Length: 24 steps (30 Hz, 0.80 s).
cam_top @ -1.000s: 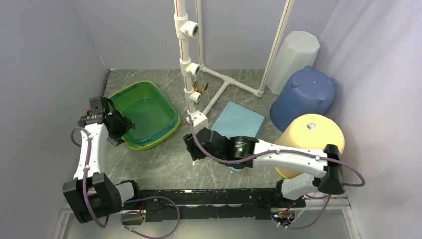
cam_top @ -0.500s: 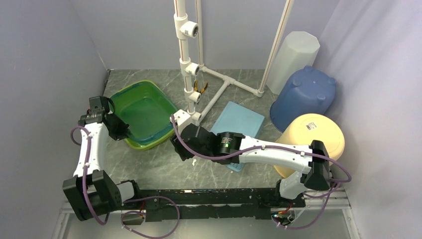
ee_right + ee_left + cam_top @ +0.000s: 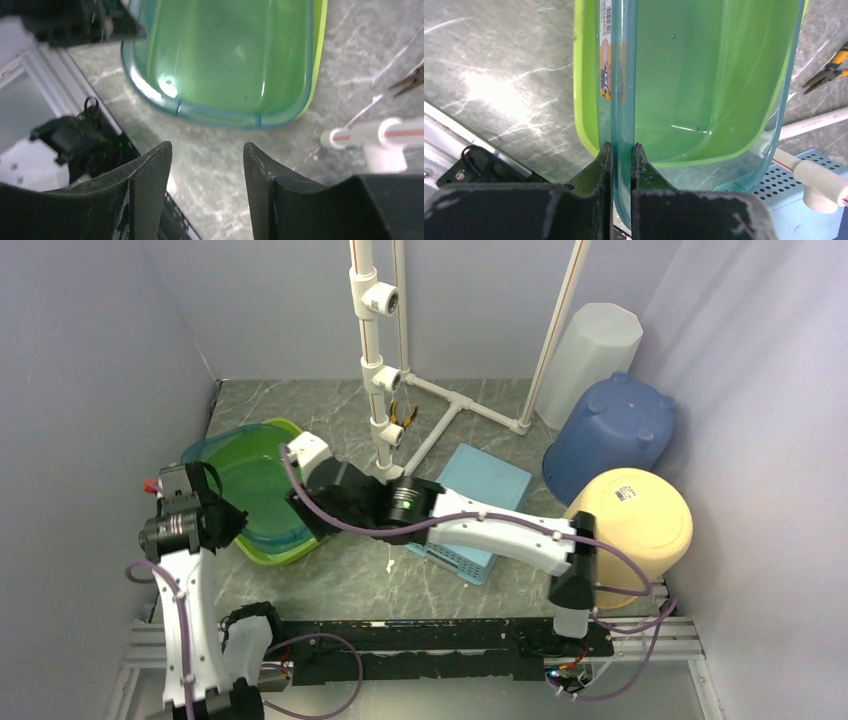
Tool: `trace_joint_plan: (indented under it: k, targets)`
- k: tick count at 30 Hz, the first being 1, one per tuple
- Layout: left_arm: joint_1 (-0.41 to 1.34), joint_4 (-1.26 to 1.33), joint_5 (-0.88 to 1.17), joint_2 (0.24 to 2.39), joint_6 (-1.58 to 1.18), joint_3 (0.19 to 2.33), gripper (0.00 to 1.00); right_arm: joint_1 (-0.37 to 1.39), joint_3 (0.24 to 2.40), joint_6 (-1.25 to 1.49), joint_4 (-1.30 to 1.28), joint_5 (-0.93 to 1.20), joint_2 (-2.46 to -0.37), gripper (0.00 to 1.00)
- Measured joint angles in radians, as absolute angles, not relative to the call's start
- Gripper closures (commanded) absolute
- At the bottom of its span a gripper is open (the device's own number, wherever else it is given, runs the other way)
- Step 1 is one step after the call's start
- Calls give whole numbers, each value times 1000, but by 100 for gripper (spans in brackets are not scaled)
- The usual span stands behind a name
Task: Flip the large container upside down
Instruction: Pick up the container from the container.
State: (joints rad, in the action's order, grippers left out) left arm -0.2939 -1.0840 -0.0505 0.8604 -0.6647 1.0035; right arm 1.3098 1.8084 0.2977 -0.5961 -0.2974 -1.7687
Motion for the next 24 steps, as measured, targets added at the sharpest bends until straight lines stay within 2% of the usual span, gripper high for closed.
trace_joint_plan:
  k: [5,8,13,24]
  targets:
    - [-294,-1181,-91,705,-748,1000,97,1309,2157,241,-717,-361,-2006,40]
    - [-294,-1229,-110,631,-789,993,97,1301,2288,215,-770,-372,-2111,32]
    - [-294,-1272,-125,572,-828,989,97,1247,2356,187,-805,-307,-2195,24]
    - [-294,-1290,-121,508,-815,1000,97,1127,2405,172,-826,-183,-2267,23]
